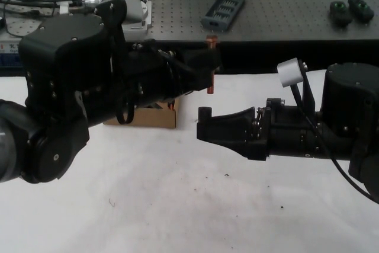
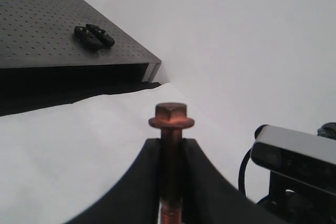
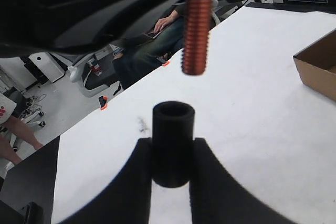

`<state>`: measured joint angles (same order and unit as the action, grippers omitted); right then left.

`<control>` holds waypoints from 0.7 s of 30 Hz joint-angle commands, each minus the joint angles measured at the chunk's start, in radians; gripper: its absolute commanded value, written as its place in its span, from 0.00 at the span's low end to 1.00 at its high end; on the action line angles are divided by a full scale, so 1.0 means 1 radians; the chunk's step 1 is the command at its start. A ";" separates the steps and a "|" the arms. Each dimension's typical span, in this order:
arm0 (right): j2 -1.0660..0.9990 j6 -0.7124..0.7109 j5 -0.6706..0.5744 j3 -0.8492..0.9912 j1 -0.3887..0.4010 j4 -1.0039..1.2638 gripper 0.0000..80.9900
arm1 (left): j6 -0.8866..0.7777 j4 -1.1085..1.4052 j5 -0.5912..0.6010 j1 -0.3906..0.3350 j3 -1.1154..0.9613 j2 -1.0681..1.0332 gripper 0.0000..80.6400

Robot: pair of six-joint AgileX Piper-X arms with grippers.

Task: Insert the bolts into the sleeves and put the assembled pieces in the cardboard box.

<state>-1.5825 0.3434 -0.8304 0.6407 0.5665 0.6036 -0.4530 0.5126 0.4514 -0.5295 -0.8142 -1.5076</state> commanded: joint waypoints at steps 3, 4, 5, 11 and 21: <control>-0.001 0.001 -0.010 0.003 -0.008 0.017 0.07 | 0.027 -0.013 0.009 -0.003 -0.011 0.003 0.01; -0.001 0.001 -0.010 0.003 -0.008 0.017 0.07 | 0.027 -0.019 0.009 -0.003 -0.011 0.003 0.01; -0.001 0.001 -0.010 0.003 -0.008 0.017 0.07 | 0.029 -0.025 0.009 -0.003 -0.011 0.003 0.01; -0.001 0.001 -0.010 0.003 -0.008 0.017 0.07 | 0.041 -0.040 0.051 -0.003 -0.011 0.003 0.01; -0.001 0.030 0.035 0.003 -0.032 0.017 0.07 | 0.049 -0.040 0.051 -0.003 -0.011 0.003 0.01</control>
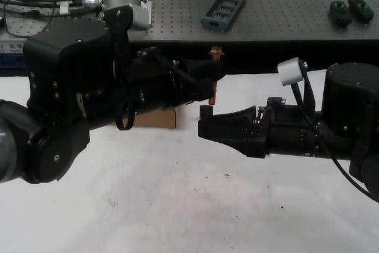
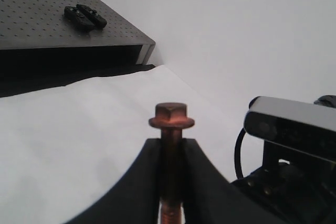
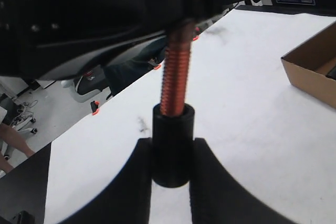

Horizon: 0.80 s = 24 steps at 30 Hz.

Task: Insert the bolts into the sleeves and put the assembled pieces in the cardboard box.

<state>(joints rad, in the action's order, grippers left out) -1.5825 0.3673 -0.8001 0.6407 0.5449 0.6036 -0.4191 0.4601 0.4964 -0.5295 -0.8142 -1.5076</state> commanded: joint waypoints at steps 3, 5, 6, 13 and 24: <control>-0.001 0.019 0.005 0.003 -0.030 0.017 0.07 | 0.015 0.012 0.007 -0.003 -0.011 0.003 0.01; -0.001 0.022 0.005 0.003 -0.037 0.017 0.07 | 0.015 0.012 0.007 -0.003 -0.011 0.003 0.01; -0.001 0.022 0.005 0.003 -0.037 0.017 0.07 | 0.015 0.012 0.007 -0.003 -0.011 0.003 0.01; -0.001 0.044 -0.002 0.003 -0.030 0.017 0.07 | 0.023 0.012 -0.009 -0.003 -0.011 0.003 0.01; -0.001 0.029 -0.013 0.002 -0.030 -0.009 0.07 | 0.039 0.049 -0.070 -0.003 -0.011 0.003 0.01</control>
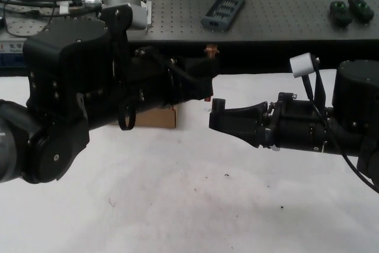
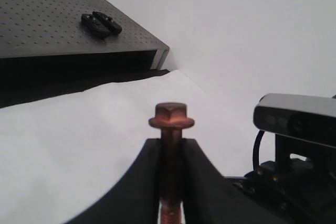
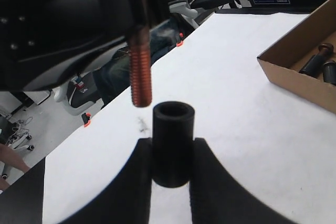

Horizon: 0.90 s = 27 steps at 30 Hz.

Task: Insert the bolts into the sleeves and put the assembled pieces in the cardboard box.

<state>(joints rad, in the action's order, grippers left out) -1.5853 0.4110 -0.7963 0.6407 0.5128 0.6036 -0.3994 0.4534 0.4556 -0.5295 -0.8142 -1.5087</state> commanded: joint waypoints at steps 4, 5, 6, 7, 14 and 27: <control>0.002 -0.015 -0.030 0.002 0.002 -0.009 0.07 | 0.019 0.065 -0.021 -0.003 -0.011 0.004 0.01; 0.002 -0.015 -0.032 0.002 0.002 -0.009 0.07 | 0.019 0.064 -0.015 -0.003 -0.011 0.004 0.01; 0.002 -0.015 -0.037 0.002 0.002 -0.009 0.07 | 0.017 0.065 -0.008 -0.003 -0.011 0.004 0.01; 0.002 -0.015 -0.047 0.002 0.002 -0.009 0.07 | 0.017 0.065 0.000 -0.003 -0.011 0.004 0.01; 0.002 -0.015 -0.071 0.002 0.002 -0.009 0.07 | 0.015 0.065 0.005 -0.003 -0.011 0.004 0.01; 0.002 -0.015 -0.092 0.002 0.038 -0.009 0.07 | 0.010 0.011 0.074 -0.003 -0.011 0.004 0.01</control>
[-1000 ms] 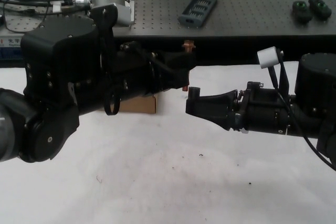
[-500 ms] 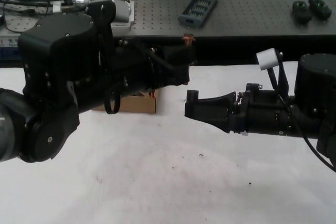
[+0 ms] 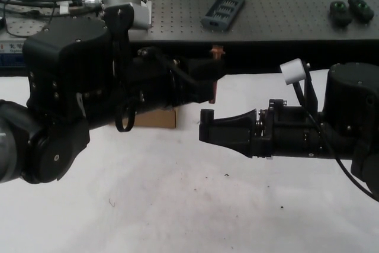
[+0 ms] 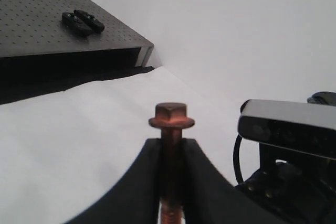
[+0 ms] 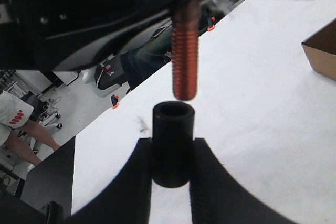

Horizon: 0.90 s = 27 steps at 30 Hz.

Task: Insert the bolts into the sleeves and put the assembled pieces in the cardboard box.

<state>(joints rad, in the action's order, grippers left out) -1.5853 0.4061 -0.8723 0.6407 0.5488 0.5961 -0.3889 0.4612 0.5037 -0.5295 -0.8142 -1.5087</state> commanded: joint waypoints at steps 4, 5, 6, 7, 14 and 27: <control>0.002 -0.010 -0.013 0.002 -0.001 0.001 0.07 | 0.000 0.003 0.026 -0.003 -0.011 0.004 0.01; 0.002 -0.010 -0.013 0.002 -0.001 0.001 0.07 | 0.000 0.003 0.026 -0.003 -0.011 0.004 0.01; 0.002 -0.010 -0.013 0.002 -0.001 0.001 0.07 | 0.000 0.003 0.026 -0.003 -0.011 0.004 0.01; 0.002 -0.010 -0.013 0.002 -0.001 0.001 0.07 | 0.000 0.003 0.026 -0.003 -0.011 0.004 0.01; 0.002 -0.010 -0.001 0.002 -0.001 0.001 0.07 | 0.000 0.003 0.024 -0.003 -0.011 0.004 0.01; 0.002 0.036 0.013 0.002 -0.026 0.061 0.07 | -0.001 -0.032 0.001 -0.003 -0.011 0.004 0.01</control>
<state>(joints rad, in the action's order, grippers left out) -1.5853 0.4381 -0.8618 0.6407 0.5306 0.6418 -0.3889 0.4350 0.5120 -0.5295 -0.8142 -1.5087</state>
